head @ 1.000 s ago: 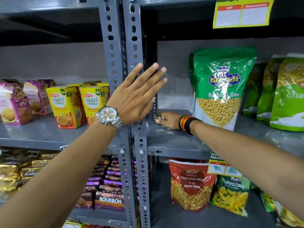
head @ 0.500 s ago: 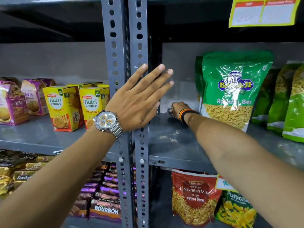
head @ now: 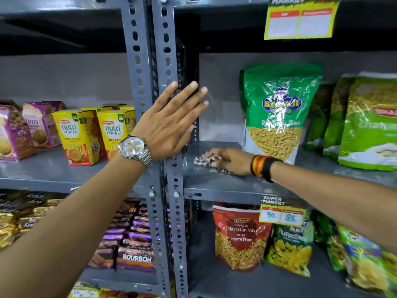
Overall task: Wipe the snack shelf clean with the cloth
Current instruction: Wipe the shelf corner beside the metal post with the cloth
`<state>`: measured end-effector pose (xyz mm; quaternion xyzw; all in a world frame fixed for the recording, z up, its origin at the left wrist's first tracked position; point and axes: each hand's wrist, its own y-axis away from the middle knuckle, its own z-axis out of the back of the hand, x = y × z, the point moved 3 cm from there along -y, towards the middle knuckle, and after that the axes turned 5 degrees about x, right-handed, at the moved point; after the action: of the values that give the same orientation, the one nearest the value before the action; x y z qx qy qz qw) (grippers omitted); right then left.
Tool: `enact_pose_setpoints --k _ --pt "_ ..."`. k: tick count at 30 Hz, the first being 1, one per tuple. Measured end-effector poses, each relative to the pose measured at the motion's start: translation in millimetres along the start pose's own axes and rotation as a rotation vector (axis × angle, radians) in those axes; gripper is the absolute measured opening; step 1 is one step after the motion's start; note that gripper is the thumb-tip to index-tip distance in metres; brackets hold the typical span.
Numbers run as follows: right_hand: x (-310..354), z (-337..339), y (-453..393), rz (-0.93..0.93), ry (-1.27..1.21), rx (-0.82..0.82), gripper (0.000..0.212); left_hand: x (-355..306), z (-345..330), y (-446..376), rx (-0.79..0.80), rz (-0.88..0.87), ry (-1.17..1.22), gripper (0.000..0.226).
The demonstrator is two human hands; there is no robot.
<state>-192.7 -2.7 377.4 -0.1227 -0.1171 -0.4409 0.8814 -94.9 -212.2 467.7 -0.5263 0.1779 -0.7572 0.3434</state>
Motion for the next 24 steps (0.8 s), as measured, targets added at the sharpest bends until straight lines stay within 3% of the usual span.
enact_pose_setpoints --k 5,8,13,15,19,24 --pt "-4 9 -3 -0.063 -0.097 -0.135 0.027 1 0 -1 -0.018 0.014 0.0 0.062" --pt "-1 -6 -10 -0.078 -0.077 -0.082 0.027 -5 -3 6 -0.019 0.019 0.018 0.064" --pt "18 2 5 0.065 -0.153 -0.001 0.026 -14 -11 18 -0.015 0.03 0.025 0.066" --pt "15 4 -8 0.044 -0.158 -0.058 0.025 -13 -12 17 -0.016 0.027 0.031 0.065" --pt "22 -8 -38 -0.07 -0.12 0.013 0.033 -15 -12 16 -0.015 0.034 0.026 0.065" --pt "50 -14 -11 0.115 -0.192 0.173 0.032 -15 -11 17 -0.002 0.041 0.015 0.065"
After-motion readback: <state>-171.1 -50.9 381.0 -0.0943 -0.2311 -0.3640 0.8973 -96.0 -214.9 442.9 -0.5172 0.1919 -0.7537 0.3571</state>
